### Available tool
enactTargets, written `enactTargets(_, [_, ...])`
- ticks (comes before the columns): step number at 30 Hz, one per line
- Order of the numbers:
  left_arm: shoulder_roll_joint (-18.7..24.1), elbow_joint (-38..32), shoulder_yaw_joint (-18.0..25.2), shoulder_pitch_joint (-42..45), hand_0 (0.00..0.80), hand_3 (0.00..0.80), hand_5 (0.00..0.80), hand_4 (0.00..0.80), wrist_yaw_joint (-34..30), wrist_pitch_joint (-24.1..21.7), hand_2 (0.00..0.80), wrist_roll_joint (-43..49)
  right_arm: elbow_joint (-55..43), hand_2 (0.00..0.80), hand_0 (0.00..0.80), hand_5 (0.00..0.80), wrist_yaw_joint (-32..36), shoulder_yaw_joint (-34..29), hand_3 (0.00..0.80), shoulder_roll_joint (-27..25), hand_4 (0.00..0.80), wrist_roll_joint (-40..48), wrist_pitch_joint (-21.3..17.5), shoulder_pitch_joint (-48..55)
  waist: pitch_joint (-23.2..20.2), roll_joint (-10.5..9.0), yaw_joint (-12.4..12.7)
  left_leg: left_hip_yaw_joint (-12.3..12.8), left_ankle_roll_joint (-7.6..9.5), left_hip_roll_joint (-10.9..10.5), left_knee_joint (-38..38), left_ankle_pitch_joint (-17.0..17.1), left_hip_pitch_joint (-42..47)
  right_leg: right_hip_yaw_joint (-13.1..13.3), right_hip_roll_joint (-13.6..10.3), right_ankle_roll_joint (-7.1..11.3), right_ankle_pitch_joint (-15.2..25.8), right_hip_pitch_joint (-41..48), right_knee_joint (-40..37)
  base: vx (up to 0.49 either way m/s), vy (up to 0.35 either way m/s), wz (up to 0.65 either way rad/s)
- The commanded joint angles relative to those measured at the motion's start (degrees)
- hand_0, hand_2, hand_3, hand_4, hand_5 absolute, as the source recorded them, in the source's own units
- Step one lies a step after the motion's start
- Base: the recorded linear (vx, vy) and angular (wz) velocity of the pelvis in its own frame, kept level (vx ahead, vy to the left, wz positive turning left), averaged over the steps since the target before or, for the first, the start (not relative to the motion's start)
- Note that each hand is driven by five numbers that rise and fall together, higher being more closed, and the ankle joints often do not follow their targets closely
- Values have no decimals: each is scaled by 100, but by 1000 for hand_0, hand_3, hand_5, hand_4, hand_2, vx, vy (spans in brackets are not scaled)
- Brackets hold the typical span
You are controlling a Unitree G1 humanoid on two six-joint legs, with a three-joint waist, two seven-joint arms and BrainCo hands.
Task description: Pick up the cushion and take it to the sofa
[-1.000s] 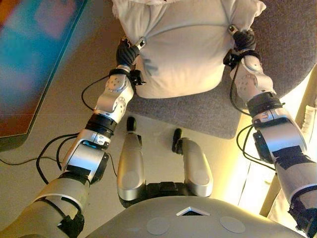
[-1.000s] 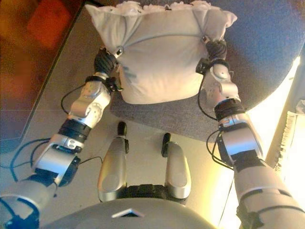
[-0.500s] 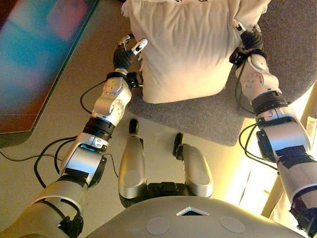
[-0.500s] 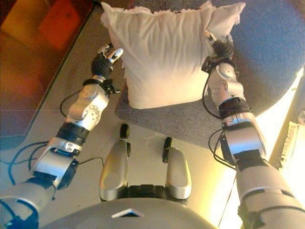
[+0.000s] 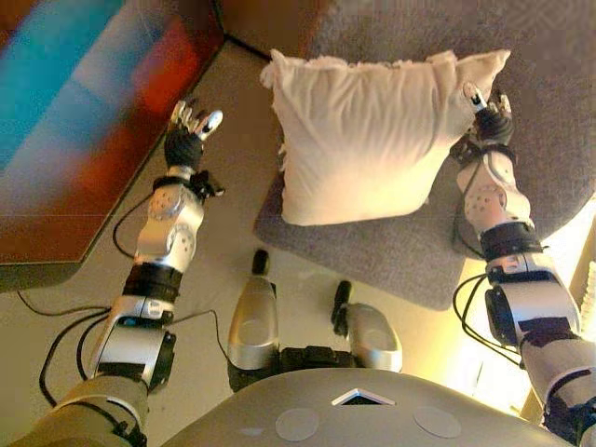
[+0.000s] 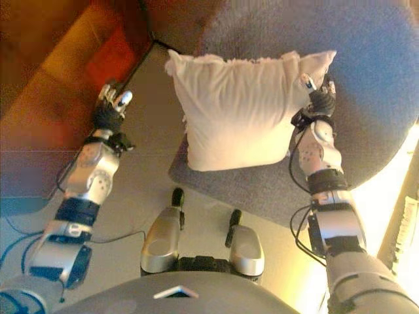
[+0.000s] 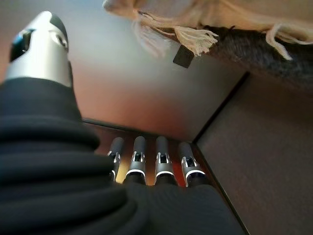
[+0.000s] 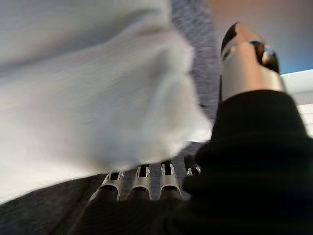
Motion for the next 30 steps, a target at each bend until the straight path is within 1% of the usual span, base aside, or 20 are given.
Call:
enactTargets(1, [134,-595,126,560,0,0,0,0,-442,-253,0,-9,-341,0,0,0,-60,-486,0,-446,0,-242,-528,658,-829,-132,166,125,-306,337,-5,-69,158,257,-378,277,484,121,-347,112,40,-2])
enactTargets(5, [150,-898,354,1032,0,0,0,0,-764,-130,0,-212,-505,0,0,0,30,-914,0,-540,0,-123,-633,1139,-944,-125,166,197,-292,337,-83,-89,334,240,-397,293,519,245,-438,58,32,-3])
enactTargets(7, [140,-985,415,1225,0,0,0,0,-974,-90,0,-292,-617,0,0,0,134,-1058,0,-529,0,-169,-623,1329,-988,-117,148,228,-283,338,-86,-114,402,255,-402,298,539,280,-464,31,44,-1])
enactTargets(9, [118,-1123,402,1364,0,0,0,0,-1118,-89,0,-290,-772,0,0,0,273,-1111,0,-487,0,-218,-615,1529,-1033,-99,114,254,-246,313,-108,-148,487,295,-403,297,550,306,-482,13,74,-2])
enactTargets(11, [74,-1231,389,1444,0,0,0,0,-1189,-51,0,-384,-913,0,0,0,373,-1110,0,-393,0,-244,-702,1720,-1073,-83,77,301,-207,294,-178,-159,587,341,-398,303,568,327,-515,-6,79,-8])
enactTargets(15, [7,-1363,461,1661,0,0,0,0,-1019,-218,0,-82,-1408,0,0,0,632,-1091,0,-12,0,-158,-898,2176,-1152,-59,-63,443,-134,246,-379,-161,814,385,-368,310,699,311,-657,-24,69,-13])
enactTargets(17, [-52,-1444,510,1771,0,0,0,0,-1039,-255,0,-154,-1717,0,0,0,942,-1062,0,252,0,11,-972,2438,-1175,-60,-157,528,-102,210,-469,-168,916,420,-341,306,803,263,-751,-54,68,-14])
enactTargets(18, [-116,-1443,526,1833,0,0,0,0,-1117,-283,0,-321,-1862,0,0,0,1205,-1015,0,421,0,165,-1061,2543,-1176,-56,-210,572,-86,187,-501,-186,964,444,-321,300,857,226,-797,-60,56,-27])
enactTargets(21, [-325,-1462,577,2031,0,0,0,0,-1486,-395,0,-541,-2152,0,0,0,2010,-844,0,841,0,600,-1093,2782,-1168,-66,-311,673,-26,116,-531,-264,1059,503,-269,288,978,135,-895,-80,39,-23])
enactTargets(22, [-368,-1460,565,2085,0,0,0,0,-1506,-424,0,-542,-2209,0,0,0,2187,-761,0,948,0,604,-1105,2855,-1170,-65,-336,699,-12,92,-541,-274,1071,525,-251,286,1009,110,-918,-94,25,-34])
enactTargets(24, [-411,-1331,546,2172,0,0,0,0,-1279,-708,0,-403,-2278,0,0,0,2436,-584,0,1089,0,704,-1184,3025,-1185,-63,-410,757,38,27,-589,-287,1113,580,-214,285,1053,55,-943,-67,37,-27])
enactTargets(26, [-442,-1238,660,2260,0,0,0,0,-1161,-794,0,-468,-2216,0,0,0,2563,-514,0,1219,0,768,-1203,3193,-1210,-55,-462,809,82,-25,-654,-287,1160,628,-171,267,1045,8,-921,-39,55,-22])
enactTargets(27, [-462,-1209,746,2330,0,0,0,0,-1202,-817,0,-528,-2182,0,0,0,2510,-500,0,1284,0,723,-1233,3282,-1216,-52,-478,841,107,-57,-688,-288,1180,590,-152,259,1047,-20,-911,-45,57,-22])
enactTargets(28, [-487,-1224,781,2407,0,0,0,0,-1249,-868,0,-518,-2174,0,0,0,2578,-487,0,1328,0,748,-1220,3353,-1219,-53,-482,874,119,-72,-713,-282,1189,561,-149,257,1056,-44,-907,-76,58,-24])
enactTargets(29, [-522,-1267,797,2525,0,0,0,0,-1321,-959,0,-528,-2145,0,0,0,2765,-463,0,1399,0,923,-1130,3474,-1207,-51,-479,935,132,-96,-761,-264,1193,450,-150,254,1089,-78,-920,-68,38,-28])
enactTargets(30, [-530,-1283,788,2554,0,0,0,0,-1341,-968,0,-571,-2130,0,0,0,2817,-446,0,1419,0,988,-1106,3506,-1206,-50,-477,949,136,-105,-783,-253,1193,425,-149,254,1100,-87,-929,-119,33,-31])
